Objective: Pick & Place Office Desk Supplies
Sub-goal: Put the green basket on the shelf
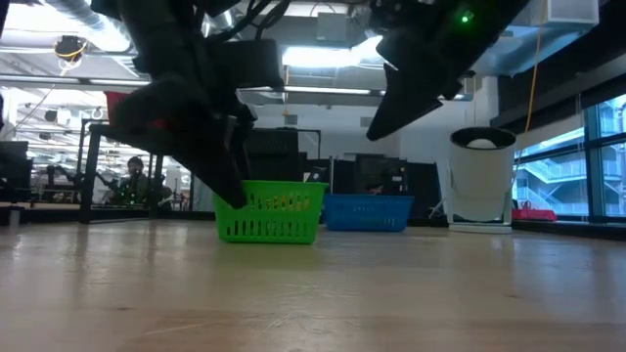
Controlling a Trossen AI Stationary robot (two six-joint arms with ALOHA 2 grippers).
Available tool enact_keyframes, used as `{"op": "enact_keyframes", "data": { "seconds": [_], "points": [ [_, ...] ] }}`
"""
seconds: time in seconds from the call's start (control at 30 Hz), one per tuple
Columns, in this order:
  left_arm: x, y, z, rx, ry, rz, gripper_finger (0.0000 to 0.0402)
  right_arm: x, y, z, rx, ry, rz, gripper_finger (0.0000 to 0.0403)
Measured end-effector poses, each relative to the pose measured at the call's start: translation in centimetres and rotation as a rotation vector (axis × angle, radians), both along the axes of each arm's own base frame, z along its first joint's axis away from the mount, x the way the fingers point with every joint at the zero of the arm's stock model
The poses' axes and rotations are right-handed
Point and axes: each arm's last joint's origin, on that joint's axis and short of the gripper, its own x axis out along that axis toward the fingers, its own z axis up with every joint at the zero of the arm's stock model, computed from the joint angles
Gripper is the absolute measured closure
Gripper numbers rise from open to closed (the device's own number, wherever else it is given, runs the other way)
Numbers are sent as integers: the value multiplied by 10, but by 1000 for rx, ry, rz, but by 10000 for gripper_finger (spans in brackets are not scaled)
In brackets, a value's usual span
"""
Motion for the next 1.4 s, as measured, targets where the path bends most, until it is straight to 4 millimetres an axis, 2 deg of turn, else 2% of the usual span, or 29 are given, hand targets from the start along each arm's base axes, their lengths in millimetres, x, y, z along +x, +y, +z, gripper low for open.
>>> {"op": "enact_keyframes", "data": {
  "seconds": [0.2,0.27,0.47,0.77,1.07,1.4],
  "points": [
    [0,3,0,40,-7,25,373,0,0,0,-2,1,0,268],
    [1,6,0,32,-8,40,391,-1,0,0,-4,7,1,268],
    [1,6,0,6,-3,40,394,-1,0,-1,-8,15,4,268],
    [-4,-15,18,30,83,-20,396,-13,11,-2,-103,67,20,268],
    [2,-19,59,71,120,10,397,-25,24,1,-138,72,40,268],
    [8,-18,114,177,105,-22,397,-52,44,34,-168,-117,28,268]
  ]
}}
